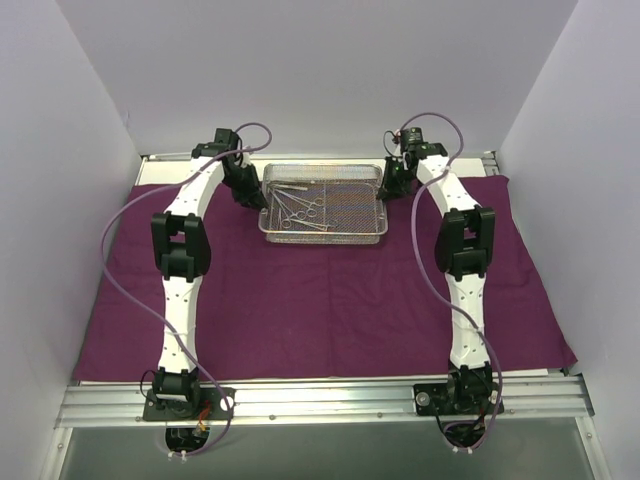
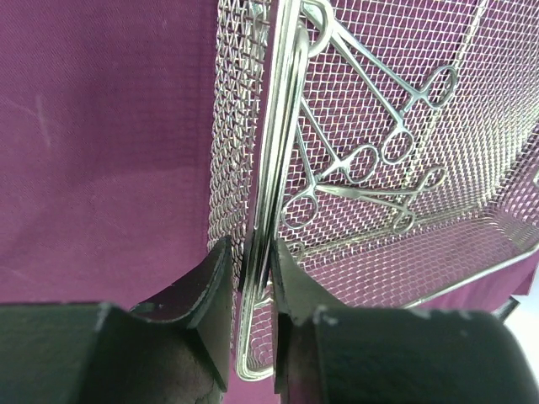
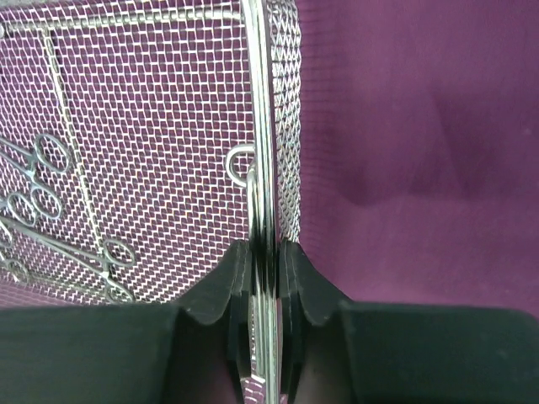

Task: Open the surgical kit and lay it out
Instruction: Pick up the container from the surgical kit.

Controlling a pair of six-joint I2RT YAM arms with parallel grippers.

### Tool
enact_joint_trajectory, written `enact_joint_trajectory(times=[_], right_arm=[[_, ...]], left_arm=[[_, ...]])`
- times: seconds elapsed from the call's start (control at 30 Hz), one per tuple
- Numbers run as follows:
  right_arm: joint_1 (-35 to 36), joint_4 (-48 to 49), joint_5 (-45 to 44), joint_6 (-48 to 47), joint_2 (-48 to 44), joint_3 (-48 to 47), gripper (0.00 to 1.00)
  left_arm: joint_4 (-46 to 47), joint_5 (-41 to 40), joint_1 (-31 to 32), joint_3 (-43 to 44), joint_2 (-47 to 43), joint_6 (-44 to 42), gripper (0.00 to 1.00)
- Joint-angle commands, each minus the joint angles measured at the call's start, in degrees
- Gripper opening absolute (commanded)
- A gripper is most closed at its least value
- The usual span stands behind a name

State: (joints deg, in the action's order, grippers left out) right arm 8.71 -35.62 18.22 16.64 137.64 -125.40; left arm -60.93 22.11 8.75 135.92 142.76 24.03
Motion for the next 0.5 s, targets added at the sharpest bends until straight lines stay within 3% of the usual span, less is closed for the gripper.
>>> enact_joint_trajectory(times=[0.0, 0.27, 0.47], right_arm=[[1.6, -0.5, 0.3, 2.5, 0.2, -4.7, 0.0], [3.9, 0.1, -4.4, 5.1, -5.1, -10.9, 0.0], [5.0, -2.5, -2.3, 5.2, -7.3, -12.1, 0.0]], left_arm=[[2.6, 3.7, 0.6, 4.8, -2.1, 2.9, 0.02], [1.7, -0.1, -0.1, 6.6, -10.6, 2.2, 0.02], [-2.1, -5.7, -0.7, 2.0, -16.2, -0.3, 0.02]])
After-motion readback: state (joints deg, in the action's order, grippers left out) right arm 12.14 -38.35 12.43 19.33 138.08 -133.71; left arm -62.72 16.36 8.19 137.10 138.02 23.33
